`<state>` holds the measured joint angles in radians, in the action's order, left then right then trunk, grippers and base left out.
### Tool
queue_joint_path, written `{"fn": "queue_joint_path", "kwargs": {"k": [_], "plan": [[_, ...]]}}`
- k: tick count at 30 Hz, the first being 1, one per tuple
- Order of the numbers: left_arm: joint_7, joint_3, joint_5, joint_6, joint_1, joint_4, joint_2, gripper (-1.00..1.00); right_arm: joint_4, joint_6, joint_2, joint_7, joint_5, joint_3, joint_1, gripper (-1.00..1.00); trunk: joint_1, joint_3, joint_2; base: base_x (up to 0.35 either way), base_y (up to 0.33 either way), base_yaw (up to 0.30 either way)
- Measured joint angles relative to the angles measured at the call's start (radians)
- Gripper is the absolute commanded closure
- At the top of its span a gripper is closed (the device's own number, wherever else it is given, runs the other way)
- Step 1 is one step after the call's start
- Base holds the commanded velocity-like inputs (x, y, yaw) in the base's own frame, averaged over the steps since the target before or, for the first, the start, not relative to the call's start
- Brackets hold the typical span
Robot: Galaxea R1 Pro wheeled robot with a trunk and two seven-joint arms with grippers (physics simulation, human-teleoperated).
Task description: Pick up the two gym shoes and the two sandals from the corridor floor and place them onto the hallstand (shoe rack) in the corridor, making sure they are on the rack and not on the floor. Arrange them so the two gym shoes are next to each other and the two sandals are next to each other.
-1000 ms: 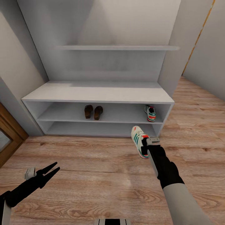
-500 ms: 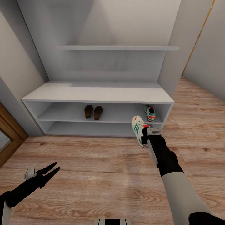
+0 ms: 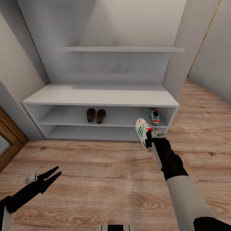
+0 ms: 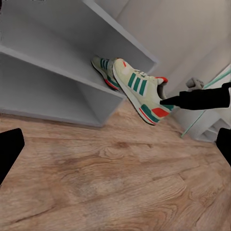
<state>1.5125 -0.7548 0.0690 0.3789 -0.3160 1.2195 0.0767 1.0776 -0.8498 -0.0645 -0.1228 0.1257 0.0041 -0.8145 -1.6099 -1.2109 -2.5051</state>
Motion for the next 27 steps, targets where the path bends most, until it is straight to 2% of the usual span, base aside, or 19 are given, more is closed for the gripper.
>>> {"fn": "queue_joint_path", "kwargs": {"k": [7, 14, 27], "plan": [[0.000, 0.000, 0.000, 0.000, 0.000, 0.000, 0.000, -1.00, -0.050, 0.000, 0.000, 0.000, 0.000, -0.001, 0.000, 1.00, 0.000, 0.000, 0.000, 0.221, 0.000, 0.000], [0.000, 0.000, 0.000, 0.000, 0.000, 0.001, 0.000, -1.00, -0.082, 0.000, 0.000, 0.000, -0.001, 0.000, 0.000, 1.00, 0.000, 0.000, 0.000, 0.023, 0.000, 0.000], [0.000, 0.000, 0.000, 0.000, 0.000, 0.002, 0.000, -1.00, -0.084, 0.000, 0.001, -0.001, 0.000, -0.001, 0.000, 1.00, 0.000, 0.000, 0.000, 0.027, 0.000, 0.000]]}}
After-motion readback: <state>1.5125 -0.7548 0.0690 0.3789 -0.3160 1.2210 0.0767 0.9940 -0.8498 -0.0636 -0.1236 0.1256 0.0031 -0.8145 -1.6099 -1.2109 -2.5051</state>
